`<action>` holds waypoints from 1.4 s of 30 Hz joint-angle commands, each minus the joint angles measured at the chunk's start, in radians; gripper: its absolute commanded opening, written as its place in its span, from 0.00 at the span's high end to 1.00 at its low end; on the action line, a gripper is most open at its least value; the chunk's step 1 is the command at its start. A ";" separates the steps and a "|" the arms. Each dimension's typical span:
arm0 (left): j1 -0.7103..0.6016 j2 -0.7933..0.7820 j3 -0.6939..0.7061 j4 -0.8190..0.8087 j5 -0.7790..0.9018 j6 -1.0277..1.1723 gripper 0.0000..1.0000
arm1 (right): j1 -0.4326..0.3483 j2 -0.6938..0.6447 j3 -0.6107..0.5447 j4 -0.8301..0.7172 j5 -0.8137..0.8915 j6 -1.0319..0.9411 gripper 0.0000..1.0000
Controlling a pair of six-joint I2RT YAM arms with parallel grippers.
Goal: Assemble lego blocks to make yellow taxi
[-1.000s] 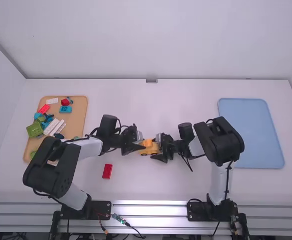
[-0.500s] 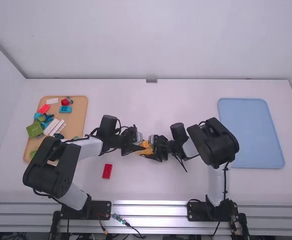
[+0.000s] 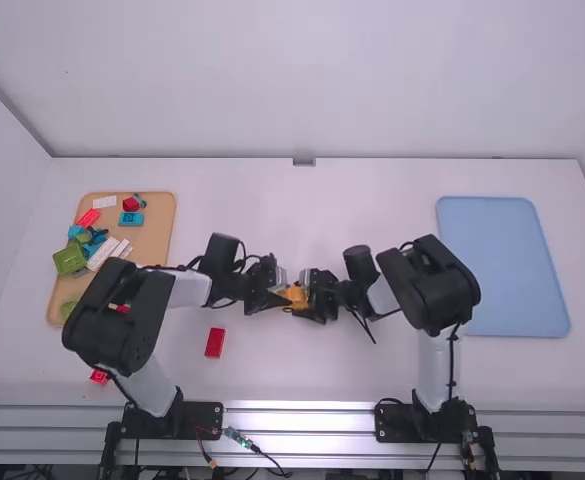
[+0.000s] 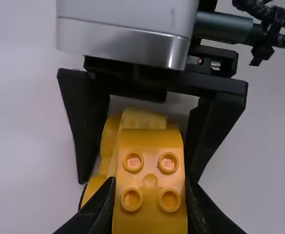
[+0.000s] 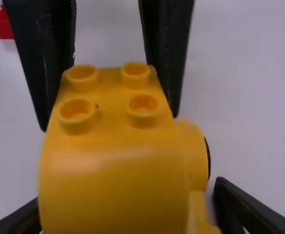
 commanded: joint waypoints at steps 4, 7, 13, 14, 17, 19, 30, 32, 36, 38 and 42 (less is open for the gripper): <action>0.005 0.008 0.025 0.006 0.018 0.033 0.98 | -0.029 0.014 -0.061 0.134 -0.013 0.058 0.18; 0.004 0.008 0.026 0.009 0.018 0.032 0.98 | -0.028 0.014 -0.085 0.176 -0.017 0.055 0.17; -0.022 0.008 0.055 -0.005 0.015 0.011 0.98 | -0.028 0.014 -0.083 0.151 -0.014 0.048 0.22; -0.026 0.008 0.060 -0.005 0.014 0.014 0.98 | -0.029 0.014 -0.077 0.140 -0.007 0.048 0.24; -0.033 0.008 0.078 -0.027 -0.005 0.011 0.98 | -0.045 0.014 -0.060 0.097 -0.017 0.044 0.27; -0.033 0.008 0.089 -0.074 -0.002 0.042 0.98 | -0.051 0.014 -0.059 0.096 -0.018 0.044 0.29; -0.033 0.008 0.098 -0.150 0.017 0.123 0.98 | -0.053 0.014 -0.072 0.097 -0.018 0.013 0.60; -0.033 0.008 0.097 -0.140 0.019 0.122 0.98 | -0.053 0.014 -0.072 0.095 -0.019 0.013 0.64; -0.033 0.008 0.097 -0.130 0.018 0.105 0.98 | -0.053 0.014 -0.069 0.095 -0.033 -0.003 0.74; -0.033 0.008 0.097 -0.130 0.018 0.108 0.98 | -0.053 0.014 -0.063 0.084 -0.057 -0.009 0.74; -0.033 0.008 0.097 -0.132 0.018 0.108 0.98 | -0.053 0.014 -0.024 -0.005 -0.066 -0.017 0.74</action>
